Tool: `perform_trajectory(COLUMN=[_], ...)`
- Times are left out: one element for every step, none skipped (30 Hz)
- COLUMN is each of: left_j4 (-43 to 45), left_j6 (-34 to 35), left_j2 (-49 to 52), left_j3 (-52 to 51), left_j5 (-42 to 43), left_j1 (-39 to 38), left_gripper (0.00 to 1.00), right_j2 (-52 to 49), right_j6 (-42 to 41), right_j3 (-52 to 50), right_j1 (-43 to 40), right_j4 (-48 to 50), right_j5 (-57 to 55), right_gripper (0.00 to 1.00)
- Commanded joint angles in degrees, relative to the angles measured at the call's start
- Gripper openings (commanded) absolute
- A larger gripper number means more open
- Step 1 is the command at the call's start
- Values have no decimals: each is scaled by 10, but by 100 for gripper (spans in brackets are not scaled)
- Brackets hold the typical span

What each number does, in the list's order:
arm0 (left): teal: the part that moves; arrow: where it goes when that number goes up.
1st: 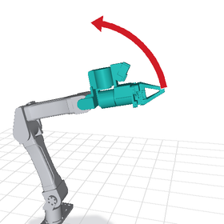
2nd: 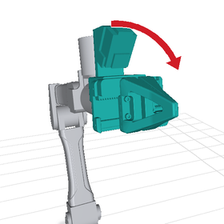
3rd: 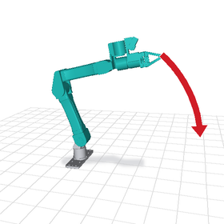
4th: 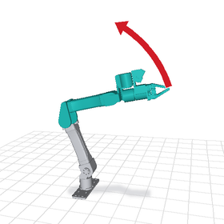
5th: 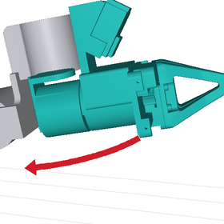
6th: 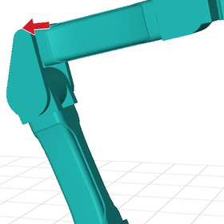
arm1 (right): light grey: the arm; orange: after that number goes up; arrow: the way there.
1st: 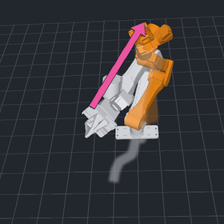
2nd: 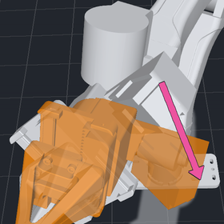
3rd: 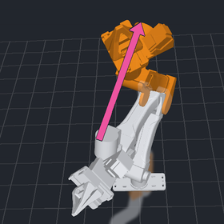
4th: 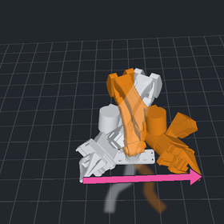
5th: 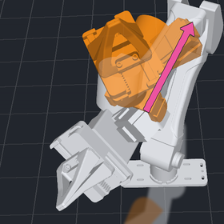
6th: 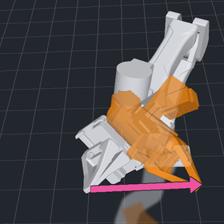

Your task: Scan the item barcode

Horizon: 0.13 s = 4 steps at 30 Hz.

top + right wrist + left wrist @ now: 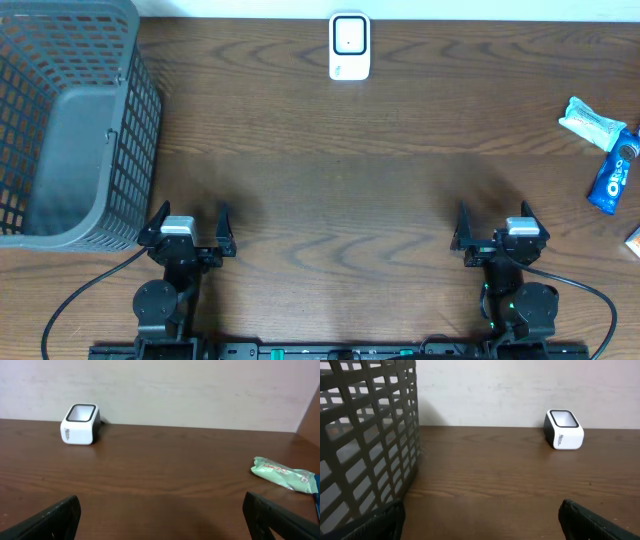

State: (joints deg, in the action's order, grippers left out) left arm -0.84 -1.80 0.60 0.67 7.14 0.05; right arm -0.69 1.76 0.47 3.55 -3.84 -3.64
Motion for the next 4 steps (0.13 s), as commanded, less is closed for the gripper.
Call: perform_trajectory(left_j4=[-26, -26, -26, -26], left_j6=[-10, -10, -10, -10], left_j2=[-4, -4, -4, -4], left_j3=[-4, -4, -4, -4], left_j5=[10, 10, 10, 10], left_j1=[3, 3, 3, 3], left_gripper=[98, 98, 98, 98], right_j2=[4, 4, 4, 4], right_j6=[5, 5, 5, 5], right_j3=[-2, -2, -2, -2], right_j1=[-2, -2, -2, -2], right_j4=[-2, -2, -2, -2], right_j5=[1, 1, 1, 1], right_gripper=[99, 99, 99, 99])
